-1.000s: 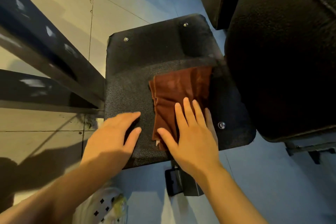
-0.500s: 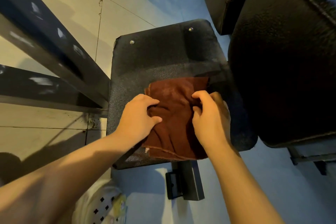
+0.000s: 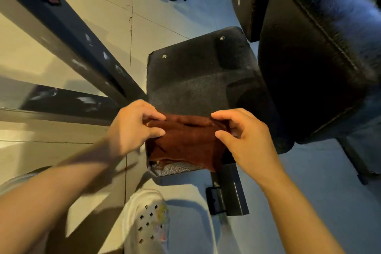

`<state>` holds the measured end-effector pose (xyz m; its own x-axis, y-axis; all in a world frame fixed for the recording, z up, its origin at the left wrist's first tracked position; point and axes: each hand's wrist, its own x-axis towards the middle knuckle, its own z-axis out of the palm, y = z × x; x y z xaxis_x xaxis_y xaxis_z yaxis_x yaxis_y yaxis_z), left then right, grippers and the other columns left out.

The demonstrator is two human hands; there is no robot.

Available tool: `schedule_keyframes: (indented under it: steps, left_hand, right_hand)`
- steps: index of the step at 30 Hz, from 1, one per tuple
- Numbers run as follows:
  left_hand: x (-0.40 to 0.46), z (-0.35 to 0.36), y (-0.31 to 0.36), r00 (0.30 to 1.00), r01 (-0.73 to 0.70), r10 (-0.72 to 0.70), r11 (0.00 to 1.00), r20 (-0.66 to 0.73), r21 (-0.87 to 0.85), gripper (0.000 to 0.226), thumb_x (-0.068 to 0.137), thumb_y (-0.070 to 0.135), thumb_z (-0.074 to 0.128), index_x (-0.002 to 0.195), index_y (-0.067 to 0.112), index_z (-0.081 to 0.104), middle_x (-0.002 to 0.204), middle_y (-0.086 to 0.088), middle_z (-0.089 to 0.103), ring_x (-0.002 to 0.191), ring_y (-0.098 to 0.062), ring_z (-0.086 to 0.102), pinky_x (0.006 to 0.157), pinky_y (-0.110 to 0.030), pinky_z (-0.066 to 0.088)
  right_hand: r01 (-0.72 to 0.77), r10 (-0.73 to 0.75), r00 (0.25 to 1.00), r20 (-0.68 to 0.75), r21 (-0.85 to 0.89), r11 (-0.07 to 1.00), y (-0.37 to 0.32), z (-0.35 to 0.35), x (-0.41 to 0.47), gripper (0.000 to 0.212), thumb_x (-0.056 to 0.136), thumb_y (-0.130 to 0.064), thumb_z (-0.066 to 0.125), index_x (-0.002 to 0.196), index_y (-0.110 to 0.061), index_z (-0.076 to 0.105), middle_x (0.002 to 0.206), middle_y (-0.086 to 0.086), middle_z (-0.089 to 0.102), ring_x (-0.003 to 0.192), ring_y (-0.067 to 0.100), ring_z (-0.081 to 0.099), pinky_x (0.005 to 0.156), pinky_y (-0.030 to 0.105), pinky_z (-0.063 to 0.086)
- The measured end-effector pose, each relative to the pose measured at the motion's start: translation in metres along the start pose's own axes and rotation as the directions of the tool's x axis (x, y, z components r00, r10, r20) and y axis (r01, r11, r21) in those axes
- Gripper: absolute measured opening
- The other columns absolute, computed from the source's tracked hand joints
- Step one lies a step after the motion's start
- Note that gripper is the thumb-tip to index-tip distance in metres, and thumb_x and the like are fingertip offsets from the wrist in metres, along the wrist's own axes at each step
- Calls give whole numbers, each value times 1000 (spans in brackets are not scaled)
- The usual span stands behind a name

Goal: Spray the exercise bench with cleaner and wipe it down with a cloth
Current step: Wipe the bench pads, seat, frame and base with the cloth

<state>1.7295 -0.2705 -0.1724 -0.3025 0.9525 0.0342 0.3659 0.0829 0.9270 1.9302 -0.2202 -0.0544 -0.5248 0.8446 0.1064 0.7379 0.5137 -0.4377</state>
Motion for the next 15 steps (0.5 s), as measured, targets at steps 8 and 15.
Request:
schedule_keyframes:
  steps: [8,15]
  left_hand:
    - [-45,-37,44,988,-151,150,987,27,45,25,72,19,81,70,32,59,86,10,63,86,-14,61,78,-35,51]
    - [13,40,23,997,-72,67,992,48,102,37,85,29,71,117,27,53,101,8,64,92,-18,63,83,-37,50]
  right_hand:
    - [-56,12,988,-154,-284,957,-16,-19,-53,23,86,-6,70,102,-23,67,90,-13,56,80,9,57,66,18,45]
    - [-225,143,964,-225,-400,888,-12,19,9,26,99,-14,49,125,-16,52,154,4,25,125,22,47,95,26,43]
